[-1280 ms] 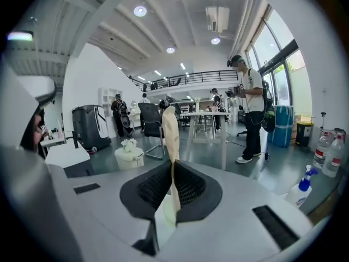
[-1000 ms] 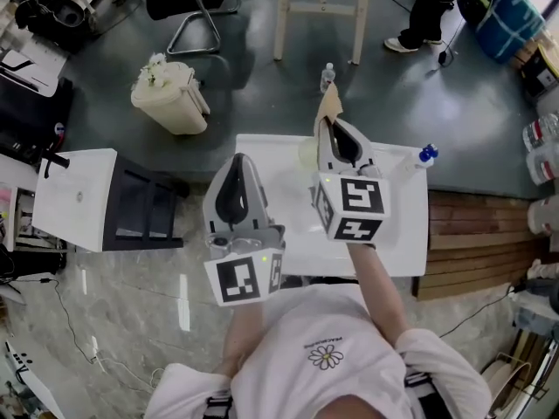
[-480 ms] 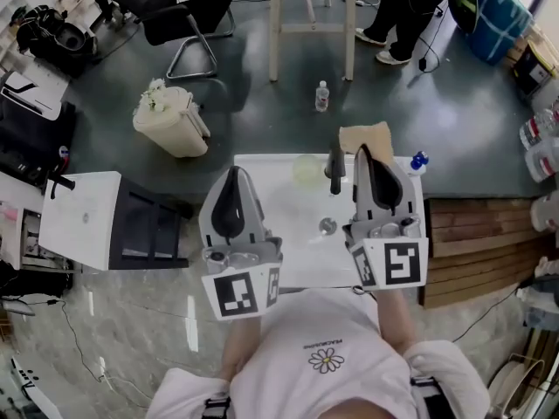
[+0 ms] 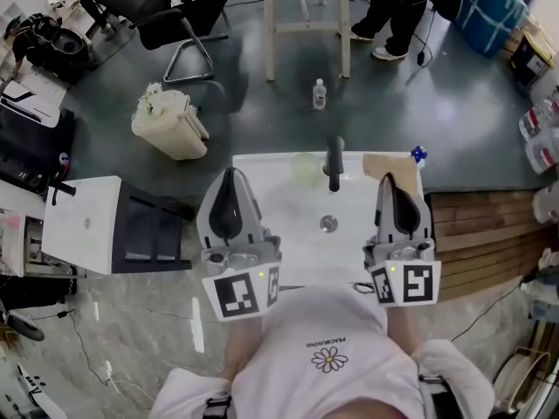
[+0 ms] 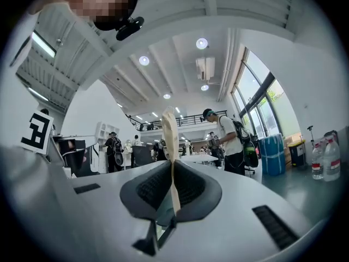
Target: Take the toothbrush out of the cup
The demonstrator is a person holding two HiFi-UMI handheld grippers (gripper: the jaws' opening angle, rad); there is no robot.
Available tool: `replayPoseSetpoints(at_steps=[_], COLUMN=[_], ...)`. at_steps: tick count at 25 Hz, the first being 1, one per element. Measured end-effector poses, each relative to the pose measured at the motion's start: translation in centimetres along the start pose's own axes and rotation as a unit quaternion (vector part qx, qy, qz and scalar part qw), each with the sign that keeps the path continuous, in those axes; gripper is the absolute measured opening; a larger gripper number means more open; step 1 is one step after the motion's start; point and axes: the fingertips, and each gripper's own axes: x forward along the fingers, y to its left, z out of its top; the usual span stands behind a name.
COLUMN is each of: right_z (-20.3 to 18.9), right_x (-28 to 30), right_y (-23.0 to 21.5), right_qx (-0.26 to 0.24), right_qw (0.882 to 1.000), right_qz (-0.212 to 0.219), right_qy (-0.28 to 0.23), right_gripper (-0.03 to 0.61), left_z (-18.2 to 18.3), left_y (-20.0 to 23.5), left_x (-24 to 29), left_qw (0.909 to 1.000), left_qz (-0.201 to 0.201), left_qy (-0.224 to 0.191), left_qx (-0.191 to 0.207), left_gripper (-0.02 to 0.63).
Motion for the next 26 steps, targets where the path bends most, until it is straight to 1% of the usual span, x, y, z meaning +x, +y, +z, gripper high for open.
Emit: replayPoseSetpoints(at_steps=[4, 26], right_z=[-0.62, -0.11], right_x=[-0.20, -0.21], right_y=[0.03, 0.45], right_qx=[-0.002, 0.003], right_qw=[1.000, 1.000], right_qz=[-0.001, 0.012], right_qy=[0.013, 0.010], right_gripper=[0.018, 0.018], left_z=[-0.33, -0.70], left_y=[0.16, 0.37], left_x=[-0.03, -0.69], left_qw=[1.0000, 0.9998], left_qz=[0.000, 0.004], left_qy=[0.004, 0.015], left_qx=[-0.001, -0.012], left_gripper=[0.017, 0.017])
